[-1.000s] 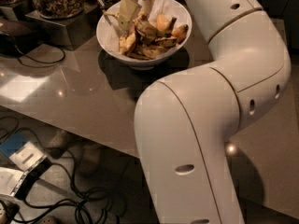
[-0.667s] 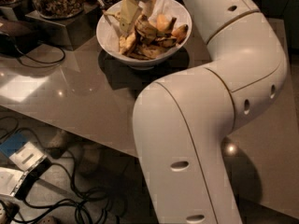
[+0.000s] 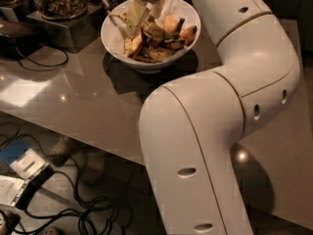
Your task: Pick banana from white bowl
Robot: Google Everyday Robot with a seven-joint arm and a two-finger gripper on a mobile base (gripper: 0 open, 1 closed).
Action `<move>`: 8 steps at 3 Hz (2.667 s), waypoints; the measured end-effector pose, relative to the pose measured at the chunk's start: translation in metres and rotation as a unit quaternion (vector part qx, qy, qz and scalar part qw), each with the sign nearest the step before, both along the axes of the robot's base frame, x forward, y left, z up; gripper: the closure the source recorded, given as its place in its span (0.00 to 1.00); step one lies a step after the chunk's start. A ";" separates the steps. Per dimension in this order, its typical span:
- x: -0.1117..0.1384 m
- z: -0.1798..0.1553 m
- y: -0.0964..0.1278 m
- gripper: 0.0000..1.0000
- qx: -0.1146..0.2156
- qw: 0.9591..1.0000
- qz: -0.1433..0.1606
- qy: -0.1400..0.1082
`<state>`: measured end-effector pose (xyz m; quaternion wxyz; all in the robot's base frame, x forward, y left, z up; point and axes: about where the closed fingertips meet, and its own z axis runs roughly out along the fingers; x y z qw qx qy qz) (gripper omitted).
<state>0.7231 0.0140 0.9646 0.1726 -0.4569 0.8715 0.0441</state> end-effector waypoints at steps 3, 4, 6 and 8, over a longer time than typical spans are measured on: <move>0.000 0.000 0.000 0.37 0.000 1.000 0.000 0.000; 0.000 0.000 0.000 0.37 0.000 1.000 0.000 0.000; 0.000 0.000 0.000 0.37 0.000 1.000 0.000 0.000; 0.000 0.000 0.000 0.37 0.000 1.000 0.000 0.000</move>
Offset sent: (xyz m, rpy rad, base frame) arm 0.0051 -0.0315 -0.0232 -0.0719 0.2102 -0.0374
